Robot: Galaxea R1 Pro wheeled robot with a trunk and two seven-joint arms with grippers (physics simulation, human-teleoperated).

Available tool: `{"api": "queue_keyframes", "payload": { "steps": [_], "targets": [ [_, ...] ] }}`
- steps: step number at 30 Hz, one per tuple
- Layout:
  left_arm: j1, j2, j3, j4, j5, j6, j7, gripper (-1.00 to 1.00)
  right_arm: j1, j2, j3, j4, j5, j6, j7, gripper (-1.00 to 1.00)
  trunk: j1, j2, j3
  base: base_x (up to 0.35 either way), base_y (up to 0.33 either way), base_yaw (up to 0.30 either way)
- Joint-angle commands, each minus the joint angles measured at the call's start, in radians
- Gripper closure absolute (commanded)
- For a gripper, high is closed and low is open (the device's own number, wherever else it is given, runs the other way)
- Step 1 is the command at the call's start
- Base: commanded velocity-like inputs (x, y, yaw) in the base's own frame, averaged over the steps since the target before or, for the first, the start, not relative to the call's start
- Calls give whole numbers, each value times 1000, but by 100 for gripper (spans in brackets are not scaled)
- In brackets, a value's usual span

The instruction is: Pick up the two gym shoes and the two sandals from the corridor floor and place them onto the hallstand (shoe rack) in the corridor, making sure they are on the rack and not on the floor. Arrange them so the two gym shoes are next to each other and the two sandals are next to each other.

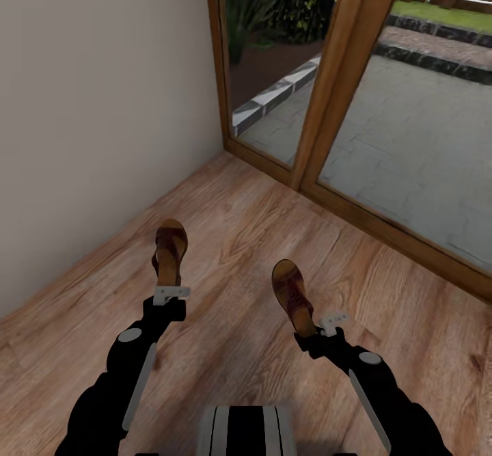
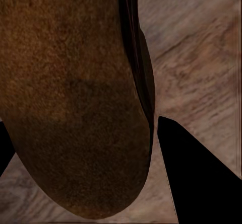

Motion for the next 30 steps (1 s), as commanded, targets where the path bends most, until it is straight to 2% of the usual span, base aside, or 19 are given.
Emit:
{"api": "queue_keyframes", "payload": {
  "steps": [1,6,30],
  "targets": [
    [0,0,0,-2,-6,5,0,100,-1,-1,1,-1,-2,6,0,100,0,0,-1,0,27,-287],
    [0,0,1,-2,-6,5,0,100,0,-1,1,-1,-2,6,0,100,0,0,-1,0,9,-296],
    [0,0,0,-2,-5,5,0,100,0,-1,1,-2,-2,6,0,100,-11,5,92,0,0,-300]
  ]
}}
